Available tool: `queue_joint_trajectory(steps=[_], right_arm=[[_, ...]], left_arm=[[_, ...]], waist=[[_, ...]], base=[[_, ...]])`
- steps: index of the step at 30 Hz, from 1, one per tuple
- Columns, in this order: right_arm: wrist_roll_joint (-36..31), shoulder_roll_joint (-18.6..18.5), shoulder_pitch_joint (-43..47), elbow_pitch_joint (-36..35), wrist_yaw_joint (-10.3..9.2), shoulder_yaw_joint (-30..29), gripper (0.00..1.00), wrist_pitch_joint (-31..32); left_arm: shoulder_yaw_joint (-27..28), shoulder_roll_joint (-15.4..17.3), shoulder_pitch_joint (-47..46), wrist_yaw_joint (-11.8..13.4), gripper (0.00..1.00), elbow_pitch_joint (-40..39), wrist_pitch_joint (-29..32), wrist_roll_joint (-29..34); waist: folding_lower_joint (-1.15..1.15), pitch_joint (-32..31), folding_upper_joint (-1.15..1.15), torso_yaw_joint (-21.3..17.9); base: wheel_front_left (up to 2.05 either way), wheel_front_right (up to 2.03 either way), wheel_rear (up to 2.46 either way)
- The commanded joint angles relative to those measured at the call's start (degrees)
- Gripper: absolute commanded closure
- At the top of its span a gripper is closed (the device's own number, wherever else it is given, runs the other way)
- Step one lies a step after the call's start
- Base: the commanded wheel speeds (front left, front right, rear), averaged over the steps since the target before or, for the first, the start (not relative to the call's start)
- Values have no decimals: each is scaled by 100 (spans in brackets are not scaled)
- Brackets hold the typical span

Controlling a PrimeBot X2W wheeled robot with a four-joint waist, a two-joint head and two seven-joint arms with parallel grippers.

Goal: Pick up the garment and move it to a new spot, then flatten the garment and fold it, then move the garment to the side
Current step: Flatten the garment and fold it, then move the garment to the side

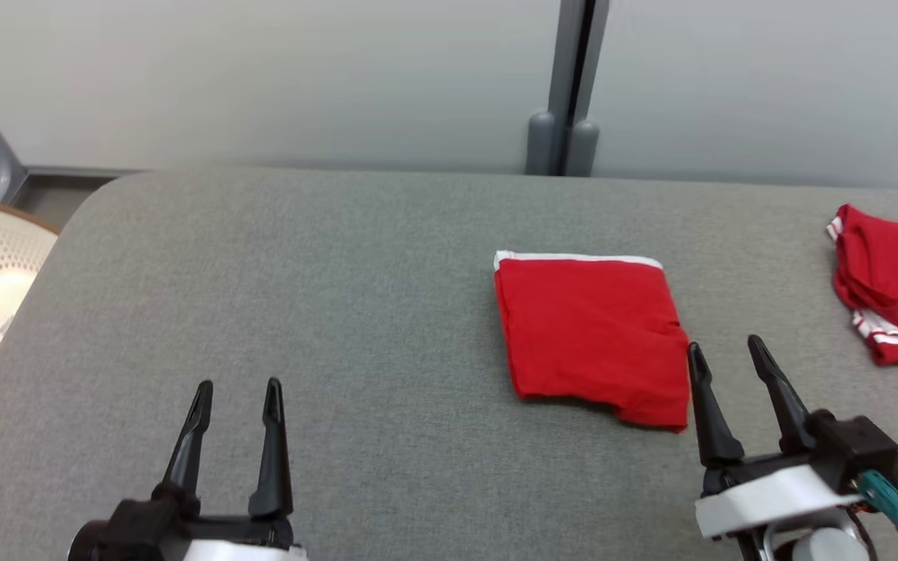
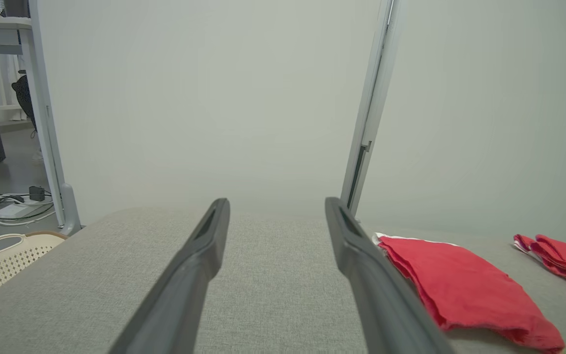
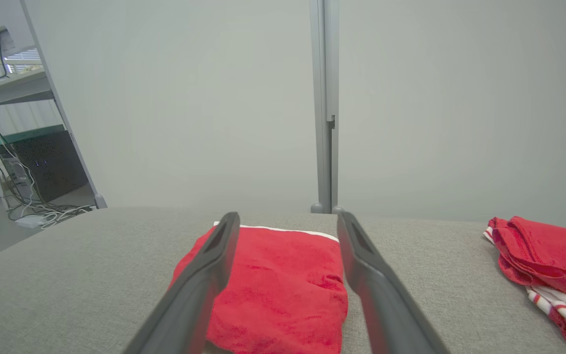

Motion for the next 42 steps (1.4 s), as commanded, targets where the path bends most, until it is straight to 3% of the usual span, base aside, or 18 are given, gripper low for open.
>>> queue_joint_trajectory(steps=[1, 5, 14, 42], right_arm=[[22, -21, 70, -88, -10, -41, 0, -6], [-48, -34, 545, -452, -8, -1, 0, -6], [-96, -38, 1043, -416, -8, 153, 0, -6], [-109, -27, 872, -212, -8, 291, 0, -6]], left_arm=[[28, 18, 46, -25, 0, -44, 1, 56], [60, 20, 341, -78, 0, -20, 1, 189], [71, 19, 613, -242, 0, 489, 1, 415], [-70, 18, 490, -219, 0, 421, 2, 515]], waist=[[0, -136, 0, -138], [0, -247, 0, -214], [0, -501, 0, -362], [0, -332, 0, -280]], base=[[0, 0, 0], [0, 0, 0], [0, 0, 0], [0, 0, 0]])
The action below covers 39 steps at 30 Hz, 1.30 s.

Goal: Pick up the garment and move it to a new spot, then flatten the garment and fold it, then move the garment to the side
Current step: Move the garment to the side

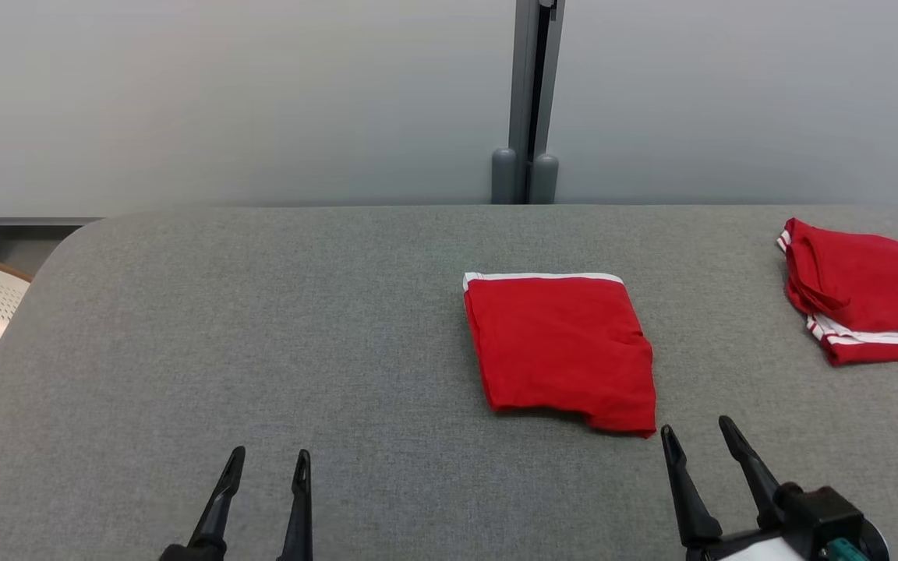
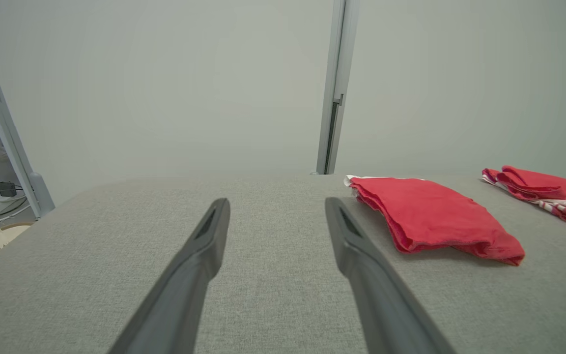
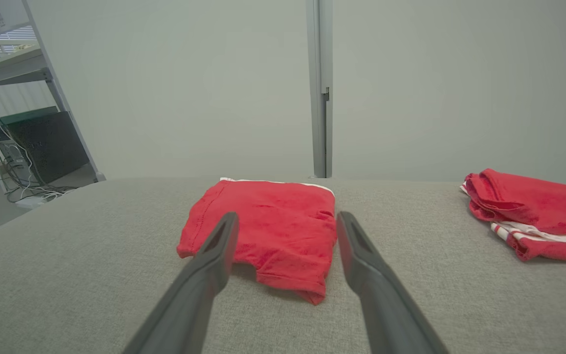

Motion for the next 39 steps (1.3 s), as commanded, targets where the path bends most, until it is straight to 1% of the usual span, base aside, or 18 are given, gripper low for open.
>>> queue_joint_trajectory(steps=[1, 4, 7, 9, 10, 12, 13, 15, 19, 22, 26, 27, 28, 32, 35, 37, 38, 39], right_arm=[[81, -36, -203, 85, -6, 22, 0, -5], [337, -41, -554, 467, -6, 86, 0, -5], [816, -144, -1186, 1109, -6, 135, 0, -5], [1312, -255, -1620, 1621, -5, 320, 0, -5], [1542, -382, -1871, 1847, -4, 465, 0, -5], [2210, -613, -2296, 2197, -3, 770, 0, 242], [2577, -753, -2502, 2308, -5, 921, 0, 483], [3225, -1058, -2832, 2384, -5, 1183, 0, 934], [4371, -1543, -3225, 2413, -4, 1436, 0, 1690], [5050, -1802, -3361, 2466, -4, 1523, 0, 2197], [5570, -2017, -3419, 2426, -4, 1731, 0, 2680], [5615, -2068, -3427, 2380, -4, 1786, 57, 2683], [5674, -2114, -3431, 2318, -4, 1821, 100, 2618], [5629, -2534, -3562, 2066, -4, 1968, 100, 2241], [5407, -2974, -3682, 1923, -5, 2168, 100, 2062], [5212, -3332, -3829, 1861, -5, 2299, 100, 1984], [5212, -3332, -3829, 1861, -5, 2299, 100, 1984], [5108, -3508, -3921, 1815, -4, 2344, 100, 1942]], left_arm=[[-29, 17, -111, -16, 0, -19, 2, 69], [-112, 19, -246, -46, 0, 2, 2, 132], [-262, 17, -432, -55, 0, -3, 2, 141], [-379, 20, -556, -65, 0, 1, 2, 126], [-434, 23, -615, -63, 0, 8, 2, 114], [-542, 20, -745, -66, 0, 31, 2, 85], [-593, 19, -809, -69, 0, 37, 2, 77], [-670, 17, -929, -54, 0, 59, 2, 50], [-790, 18, -1106, -2, 0, 100, 2, -2], [-863, 19, -1209, 41, 0, 112, 2, -46], [-925, 19, -1277, 63, 0, 122, 2, -83], [-932, 18, -1286, 76, 0, 124, 2, -88], [-935, 18, -1301, 87, 0, 123, 2, -96], [-886, 19, -1359, 92, 0, 77, 2, -80], [-817, 18, -1401, 47, 0, 52, 2, -4], [-791, 17, -1432, 1, 0, 18, 2, 50], [-791, 17, -1432, 1, 0, 18, 2, 50], [-781, 18, -1468, -11, 0, 0, 2, 80]], waist=[[0, 101, 0, 28], [0, 291, 0, 94], [0, 616, 0, 214], [0, 826, 0, 319], [0, 917, 0, 371], [0, 1087, 0, 476], [0, 1168, 0, 524], [0, 1303, 0, 611], [0, 1488, 0, 774], [0, 1574, 0, 865], [0, 1648, 0, 939], [0, 1670, 0, 952], [0, 1690, 0, 962], [0, 1820, 0, 950], [0, 1964, 0, 867], [0, 2087, 0, 784], [0, 2087, 0, 784], [0, 2159, 0, 737]], base=[[0, 0, 0], [0, 0, 0], [0, 0, 0], [0, 0, 0], [0, 0, 0], [0, 0, 0], [0, 0, 0], [0, 0, 0], [0, 0, 0], [0, 0, 0], [0, 0, 0], [0, 0, 0], [0, 0, 0], [0, 0, 0], [0, 0, 0], [0, 0, 0], [0, 0, 0], [0, 0, 0]])
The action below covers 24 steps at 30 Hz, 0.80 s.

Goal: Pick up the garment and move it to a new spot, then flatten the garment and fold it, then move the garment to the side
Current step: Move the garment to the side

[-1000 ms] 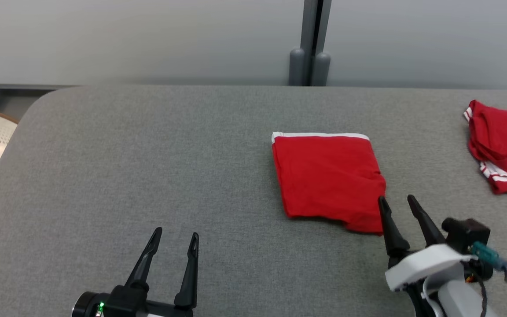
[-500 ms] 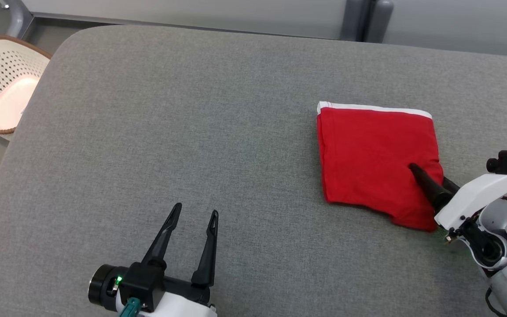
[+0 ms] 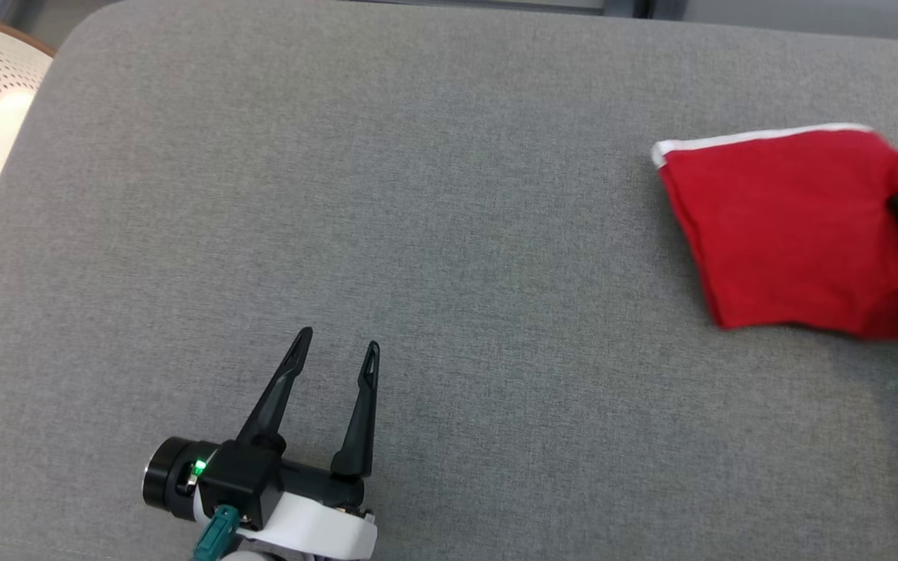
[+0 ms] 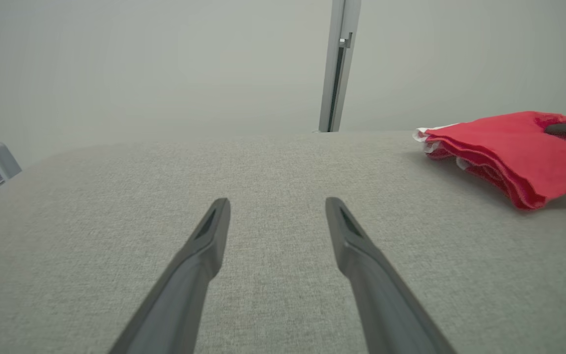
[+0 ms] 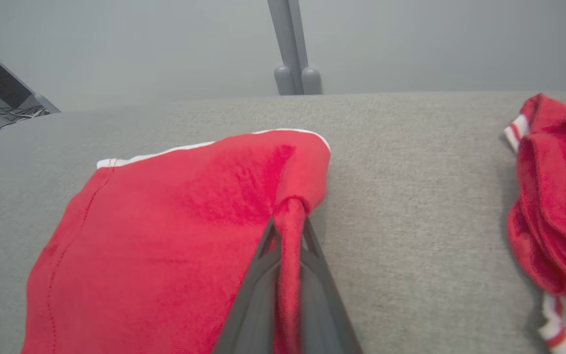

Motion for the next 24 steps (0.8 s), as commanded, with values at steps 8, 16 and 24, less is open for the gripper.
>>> queue_joint_trajectory(steps=[8, 16, 24], right_arm=[[-612, -1369, -870, -211, -3, -92, 100, -2], [-863, -2313, -926, -148, -3, -378, 100, 269], [-1441, -2554, -1102, 50, -3, -643, 100, 551]], left_arm=[[72, 18, -534, -298, 0, -180, 2, 375], [108, 18, -769, -466, 0, -277, 2, 547], [140, 17, -824, -596, 0, -279, 2, 652]], waist=[[0, 827, 0, -415], [0, 1067, 0, -492], [0, 1208, 0, -508]], base=[[0, 0, 0], [0, 0, 0], [0, 0, 0]])
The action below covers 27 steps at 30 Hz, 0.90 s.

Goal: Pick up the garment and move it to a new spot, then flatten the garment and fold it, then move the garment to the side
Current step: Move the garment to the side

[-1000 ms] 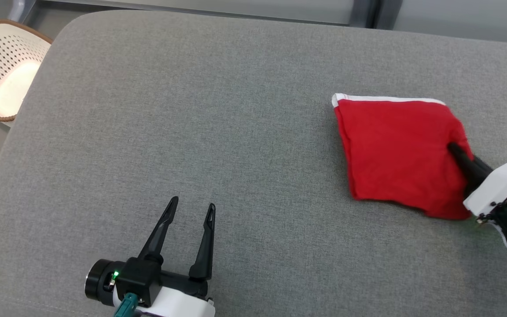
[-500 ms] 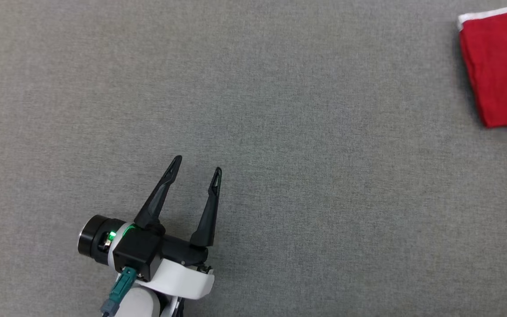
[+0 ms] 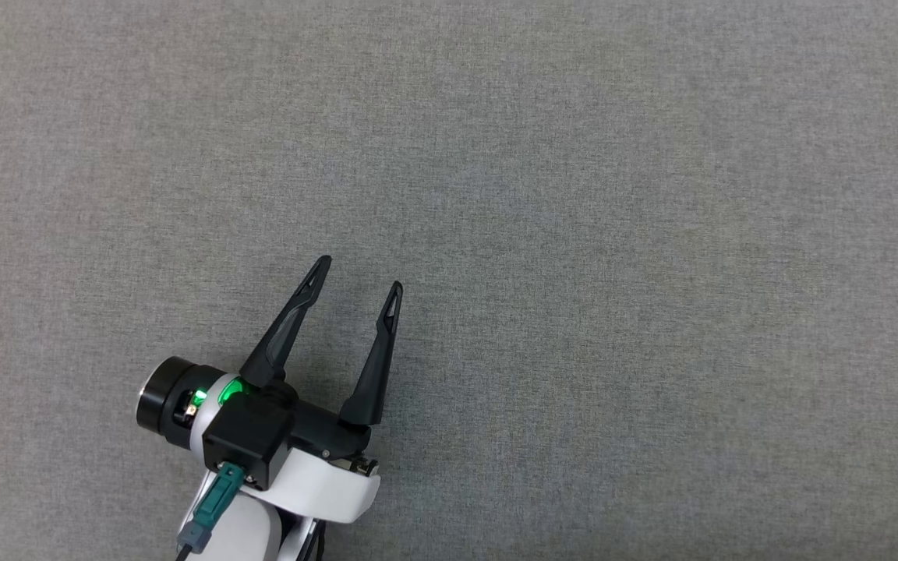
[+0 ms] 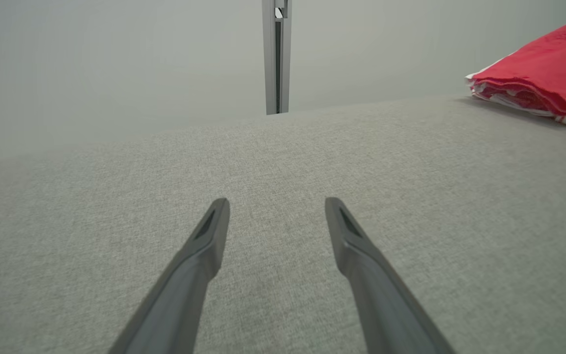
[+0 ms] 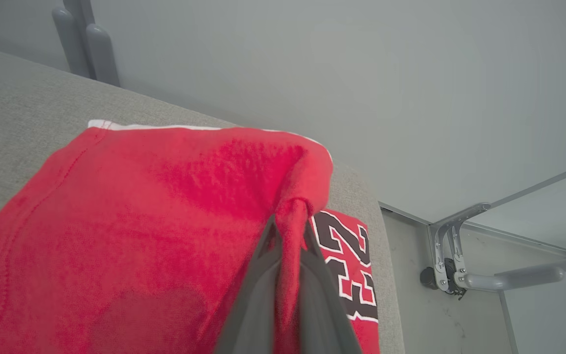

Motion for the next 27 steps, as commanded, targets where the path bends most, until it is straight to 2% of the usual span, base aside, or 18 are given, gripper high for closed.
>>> queue_joint_trajectory(steps=[1, 3, 4, 5, 9, 12, 14, 18, 19, 23, 27], right_arm=[[-252, 18, -139, 65, -6, -93, 100, 14], [-484, 71, -195, 203, -6, -187, 100, 55], [-601, 109, -227, 305, -6, -258, 90, 114], [-694, 160, -257, 409, -8, -330, 0, 162], [-1302, 315, -368, 820, -9, -633, 0, 250], [-2167, 466, -514, 1022, -9, -899, 0, 29], [-2850, 702, -586, 1002, -9, -1092, 0, -219], [-3498, 1781, -299, 749, -10, -1570, 0, -1095], [-3498, 1781, -299, 749, -10, -1570, 0, -1095], [-3118, 3221, 349, 596, -9, -1798, 0, -2116], [-3008, 4194, 1122, 547, -9, -1790, 0, -2492]], left_arm=[[29, 19, -134, -37, 0, 12, 2, 34], [10, 18, -129, -65, 0, 36, 2, 26], [-3, 17, -128, -75, 0, 51, 2, 17], [-11, 16, -139, -94, 0, 63, 2, -5], [-61, 17, -148, -159, 0, 193, 2, -88], [-62, 17, -120, -149, 0, 255, 2, -156], [-48, 17, -87, -109, 0, 290, 2, -233], [33, 21, 34, 57, 0, 365, 2, -473], [33, 21, 34, 57, 0, 365, 2, -473], [167, 20, 208, 333, 0, 423, 2, -728], [330, 18, 489, 572, 0, 503, 2, -912]], waist=[[0, 39, 0, 10], [0, 57, 0, 33], [0, 61, 0, 45], [0, 62, 0, 56], [0, 7, 0, 92], [0, -106, 0, 87], [0, -225, 0, 70], [0, -602, 0, 6], [0, -602, 0, 6], [0, -1130, 0, -47], [0, -1704, 0, -54]], base=[[0, 0, 0], [0, 0, 0], [0, 0, 0], [0, 0, 0], [0, 0, 0], [0, 0, 0], [0, 0, 0], [0, 0, 0], [0, 0, 0], [0, 0, 0], [0, 0, 0]])
